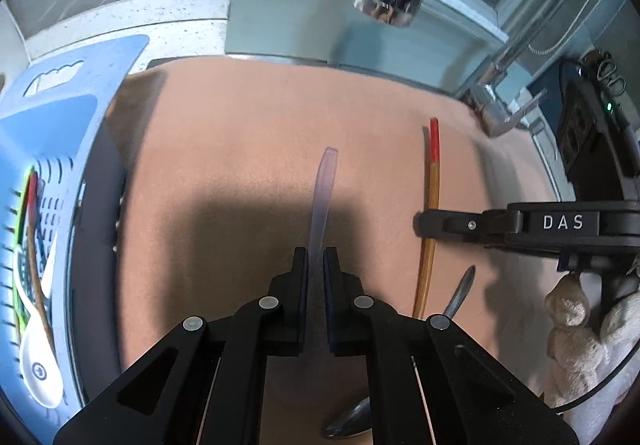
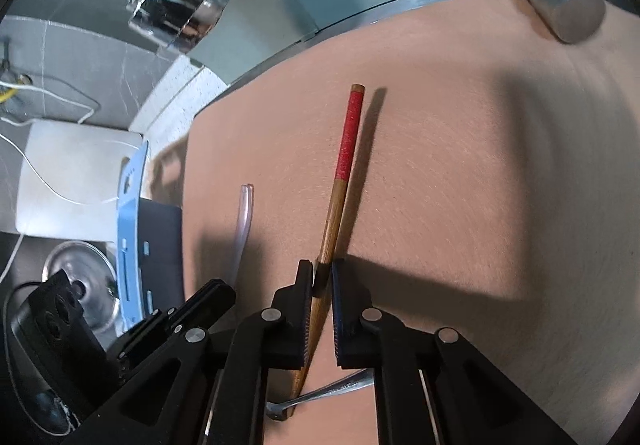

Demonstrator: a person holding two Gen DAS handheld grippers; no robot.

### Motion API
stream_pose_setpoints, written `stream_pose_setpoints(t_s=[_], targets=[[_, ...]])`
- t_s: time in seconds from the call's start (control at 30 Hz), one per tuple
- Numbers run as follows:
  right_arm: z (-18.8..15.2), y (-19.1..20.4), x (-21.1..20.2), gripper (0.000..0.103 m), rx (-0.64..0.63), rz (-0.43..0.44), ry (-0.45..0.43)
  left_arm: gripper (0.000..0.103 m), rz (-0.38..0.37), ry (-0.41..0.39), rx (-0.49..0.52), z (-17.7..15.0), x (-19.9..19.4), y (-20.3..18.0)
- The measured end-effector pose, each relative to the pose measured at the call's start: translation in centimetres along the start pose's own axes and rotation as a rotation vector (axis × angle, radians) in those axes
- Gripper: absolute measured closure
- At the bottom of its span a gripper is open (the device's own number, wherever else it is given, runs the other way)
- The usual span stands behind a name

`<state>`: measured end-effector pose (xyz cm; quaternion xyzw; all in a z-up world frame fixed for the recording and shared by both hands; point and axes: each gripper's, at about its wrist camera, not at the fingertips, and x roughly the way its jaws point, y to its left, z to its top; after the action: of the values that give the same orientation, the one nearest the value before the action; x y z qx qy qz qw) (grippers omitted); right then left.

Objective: Organize utensils
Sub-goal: 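Close the left tool on the clear spoon handle while the right tool grasps the red chopstick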

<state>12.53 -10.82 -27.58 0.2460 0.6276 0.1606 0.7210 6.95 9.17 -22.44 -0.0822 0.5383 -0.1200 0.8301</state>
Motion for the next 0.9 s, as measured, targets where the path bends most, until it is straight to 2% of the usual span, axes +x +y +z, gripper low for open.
stream_pose_setpoints(t_s=[0.13, 0.2, 0.3, 0.37, 0.47, 0.53, 0.6, 0.7, 0.9], targets=[[0.4, 0.2, -1.2, 0.096, -0.001, 0.015, -0.028, 0.097, 0.001, -0.015, 0.011, 0.3, -0.6, -0.2], [0.6, 0.3, -1.5, 0.096, -0.008, 0.006, -0.037, 0.097, 0.014, 0.004, 0.05, 0.2, -0.3, -0.5], [0.7, 0.3, -1.6, 0.096, -0.006, 0.006, -0.038, 0.095, 0.063, 0.041, 0.115, -0.1, 0.4, -1.2], [0.7, 0.4, -1.6, 0.096, -0.013, 0.004, -0.037, 0.086, 0.074, 0.052, 0.137, 0.0, 0.7, -1.6], [0.5, 0.7, -1.6, 0.096, -0.027, 0.003, -0.04, 0.085, 0.163, 0.08, 0.206, 0.0, 1.7, -2.3], [0.4, 0.9, -1.7, 0.096, -0.042, -0.003, -0.045, 0.085, 0.181, 0.089, 0.262, 0.0, 2.3, -2.8], [0.4, 1.1, -1.7, 0.096, -0.055, -0.01, -0.047, 0.086, 0.176, 0.097, 0.294, 0.3, 2.5, -2.8], [0.4, 1.0, -1.6, 0.095, -0.053, -0.012, -0.048, 0.097, 0.141, 0.108, 0.269, 1.0, 2.6, -2.2], [0.3, 0.6, -1.8, 0.095, -0.043, -0.009, -0.049, 0.098, 0.062, 0.089, 0.153, 0.9, 2.1, -0.6]])
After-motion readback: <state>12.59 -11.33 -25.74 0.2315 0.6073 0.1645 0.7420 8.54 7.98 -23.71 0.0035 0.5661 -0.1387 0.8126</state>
